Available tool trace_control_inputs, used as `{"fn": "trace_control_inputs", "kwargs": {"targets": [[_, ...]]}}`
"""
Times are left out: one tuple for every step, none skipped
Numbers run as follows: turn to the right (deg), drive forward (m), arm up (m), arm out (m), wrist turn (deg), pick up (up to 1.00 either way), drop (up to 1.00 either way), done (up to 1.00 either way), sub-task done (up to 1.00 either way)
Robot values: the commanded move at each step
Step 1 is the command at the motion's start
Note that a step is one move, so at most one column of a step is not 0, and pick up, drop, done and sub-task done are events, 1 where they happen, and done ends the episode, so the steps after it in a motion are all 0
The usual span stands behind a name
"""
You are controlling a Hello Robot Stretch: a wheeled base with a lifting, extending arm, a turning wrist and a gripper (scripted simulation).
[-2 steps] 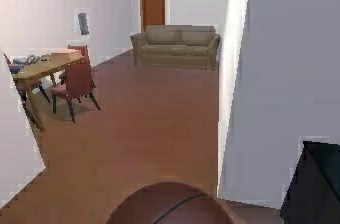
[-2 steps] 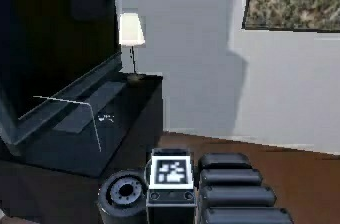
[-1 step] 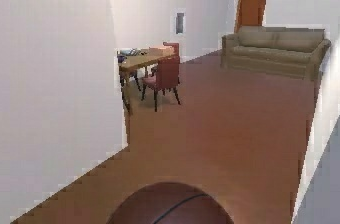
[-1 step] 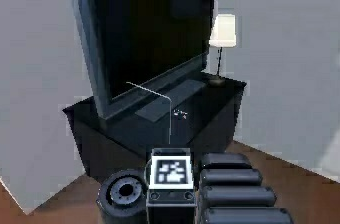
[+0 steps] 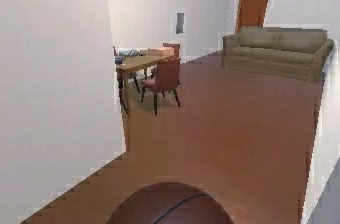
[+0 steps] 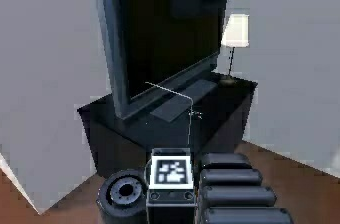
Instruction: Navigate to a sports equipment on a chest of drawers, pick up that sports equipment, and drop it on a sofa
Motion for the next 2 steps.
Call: {"fn": "trace_control_inputs", "kwargs": {"targets": [[21.0, 0.0, 0.0, 0.0, 0.0, 0.0, 0.0, 0.0, 0.0], [0.0, 0.95, 0.0, 0.0, 0.0, 0.0, 0.0, 0.0, 0.0]]}}
